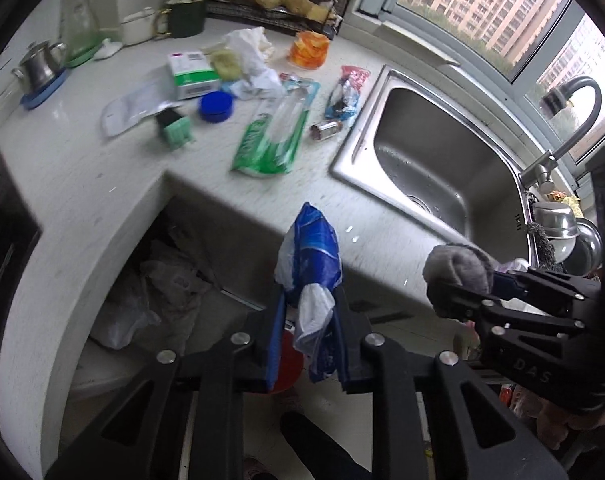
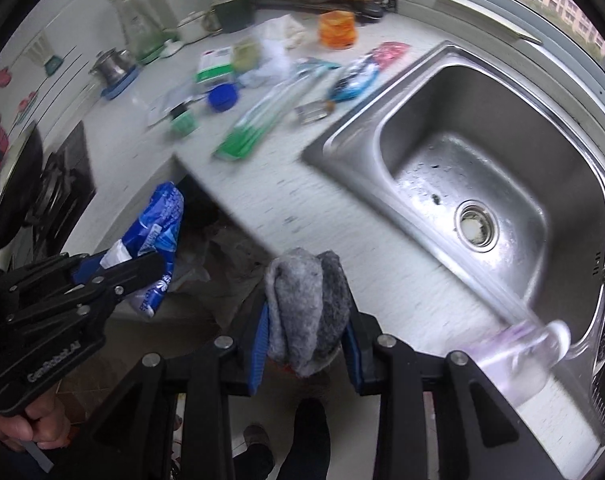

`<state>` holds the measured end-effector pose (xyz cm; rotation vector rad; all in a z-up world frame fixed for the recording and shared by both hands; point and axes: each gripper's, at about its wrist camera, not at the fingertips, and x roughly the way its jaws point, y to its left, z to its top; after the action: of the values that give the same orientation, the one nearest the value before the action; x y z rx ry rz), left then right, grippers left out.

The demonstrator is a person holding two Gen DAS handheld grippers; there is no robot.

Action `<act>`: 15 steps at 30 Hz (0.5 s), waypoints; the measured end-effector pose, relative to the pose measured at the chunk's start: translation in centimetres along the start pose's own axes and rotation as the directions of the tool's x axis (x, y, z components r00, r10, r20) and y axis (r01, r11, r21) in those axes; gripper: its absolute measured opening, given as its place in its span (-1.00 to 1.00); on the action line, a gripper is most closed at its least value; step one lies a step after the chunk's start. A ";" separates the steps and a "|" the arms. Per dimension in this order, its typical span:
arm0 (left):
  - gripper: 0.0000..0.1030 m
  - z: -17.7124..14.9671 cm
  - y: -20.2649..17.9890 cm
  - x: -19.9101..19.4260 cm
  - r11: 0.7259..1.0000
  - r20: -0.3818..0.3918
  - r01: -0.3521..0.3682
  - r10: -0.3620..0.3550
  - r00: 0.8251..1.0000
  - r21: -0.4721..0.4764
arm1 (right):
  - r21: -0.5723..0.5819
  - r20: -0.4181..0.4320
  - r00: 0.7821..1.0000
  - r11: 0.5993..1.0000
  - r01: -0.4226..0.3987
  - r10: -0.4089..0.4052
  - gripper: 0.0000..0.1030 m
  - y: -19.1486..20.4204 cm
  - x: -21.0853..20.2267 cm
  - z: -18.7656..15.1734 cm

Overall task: Collect trash
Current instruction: 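Carry both items down over the red bucket and open the right gripper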

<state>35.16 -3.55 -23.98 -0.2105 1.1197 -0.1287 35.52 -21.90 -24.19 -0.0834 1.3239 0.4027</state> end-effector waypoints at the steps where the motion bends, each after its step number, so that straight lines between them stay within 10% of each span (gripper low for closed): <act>1: -0.62 -0.9 0.4 -0.4 1.000 0.003 -0.002 0.002 1.000 -0.003 | -0.004 0.002 1.000 1.000 -0.002 0.002 -0.41 0.7 -0.1 -0.5; 15: -0.62 -13.6 7.2 -1.5 0.993 -0.072 -0.082 0.076 0.994 -0.090 | -0.004 -0.054 0.998 1.000 0.009 -0.009 -0.41 9.1 5.1 -9.7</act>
<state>22.23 2.37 -29.98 -0.2454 1.2020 -0.0133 24.47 -14.99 -29.93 -0.1038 1.3760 0.3975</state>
